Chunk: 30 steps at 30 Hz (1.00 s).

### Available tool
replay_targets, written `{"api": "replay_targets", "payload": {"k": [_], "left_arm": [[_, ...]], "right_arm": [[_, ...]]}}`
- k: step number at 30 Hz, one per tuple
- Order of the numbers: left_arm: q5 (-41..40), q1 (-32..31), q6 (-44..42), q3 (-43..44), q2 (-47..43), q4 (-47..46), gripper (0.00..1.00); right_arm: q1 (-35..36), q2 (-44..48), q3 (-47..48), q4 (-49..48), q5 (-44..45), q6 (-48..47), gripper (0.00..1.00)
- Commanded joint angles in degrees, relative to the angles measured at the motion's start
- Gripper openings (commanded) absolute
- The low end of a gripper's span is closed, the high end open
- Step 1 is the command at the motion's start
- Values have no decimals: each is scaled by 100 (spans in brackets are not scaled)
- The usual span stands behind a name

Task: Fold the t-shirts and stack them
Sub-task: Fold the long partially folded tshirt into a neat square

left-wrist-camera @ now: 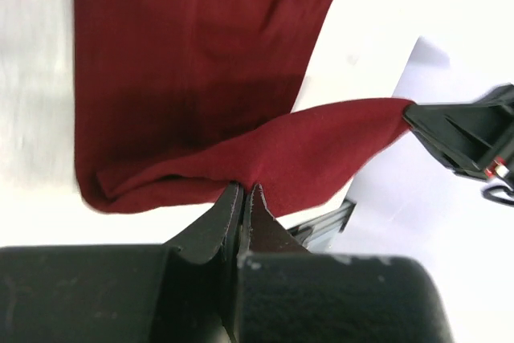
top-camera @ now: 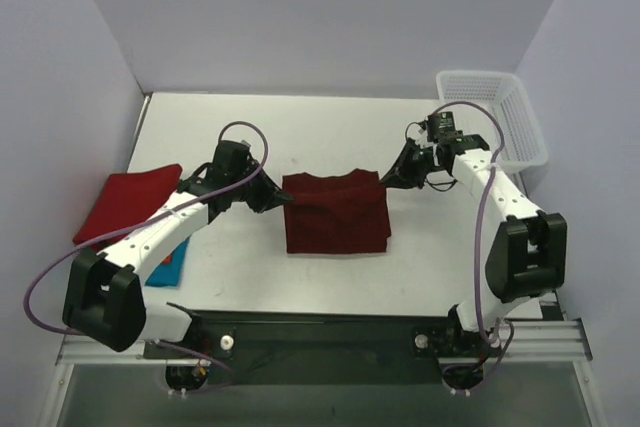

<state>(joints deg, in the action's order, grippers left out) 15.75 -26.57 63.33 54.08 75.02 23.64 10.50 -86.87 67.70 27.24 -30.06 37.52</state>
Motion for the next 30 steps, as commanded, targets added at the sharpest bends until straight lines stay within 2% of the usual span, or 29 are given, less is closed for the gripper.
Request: {"api": "replay_targets", "payload": {"k": [1,3,5,6,8,9,10,11,12,13,15,18,22,23,25,30], "left_arm": [[306,545,-259,637,764,-755,0],[498,766,-339,1024,1197,-991,0],[561,1039,-513,1453,1882,-1141,0],[535,1118,-584,1647,2111,-1168,0],[473,1346,-795,1946,2857,-1212,23],[691,1417,-857,2200,3104,-1534,38],[893,1496,-927,2342,3619,-1659,48],[1060,1610,-1041,2552,3859,-1669,67],[1349,1654,-1120,2711,4062,-1582,75],[1500,1681,-1217,3000,4334,-1538,76],[1328,1742,-1542,3099,4363,-1285,85],[845,1804,-1797,3012,3978,-863,87],[237,1760,-1790,2424,3381,-649,87],[201,1743,-1702,2005,3239,-754,87],[-1,1664,-1614,1703,2888,-852,87],[-2,1567,-1543,1377,2780,-879,87]], "right_arm": [[-259,-1084,883,-333,-579,-113,3],[-320,-1933,1662,-351,-684,-148,6],[-347,-2499,2218,-421,-896,-262,17],[-347,-3006,2813,-422,-887,-289,24],[-373,-3448,3300,-561,-949,-333,32],[-373,-3807,3633,-580,-949,-315,39],[-365,-3941,3767,-589,-957,-298,40],[-365,-4030,3846,-580,-966,-289,41],[-356,-4048,3856,-580,-931,-280,41],[-347,-3979,3690,-589,-844,-297,42],[-260,-3612,3418,-641,-537,-359,43],[-67,-3006,2768,-642,111,-631,44],[381,-2362,1941,-685,1045,-807,49],[469,-2274,1801,-755,1194,-877,50],[610,-2220,1799,-764,1659,-1000,51],[760,-2956,2605,-572,1688,-1054,46]]}}
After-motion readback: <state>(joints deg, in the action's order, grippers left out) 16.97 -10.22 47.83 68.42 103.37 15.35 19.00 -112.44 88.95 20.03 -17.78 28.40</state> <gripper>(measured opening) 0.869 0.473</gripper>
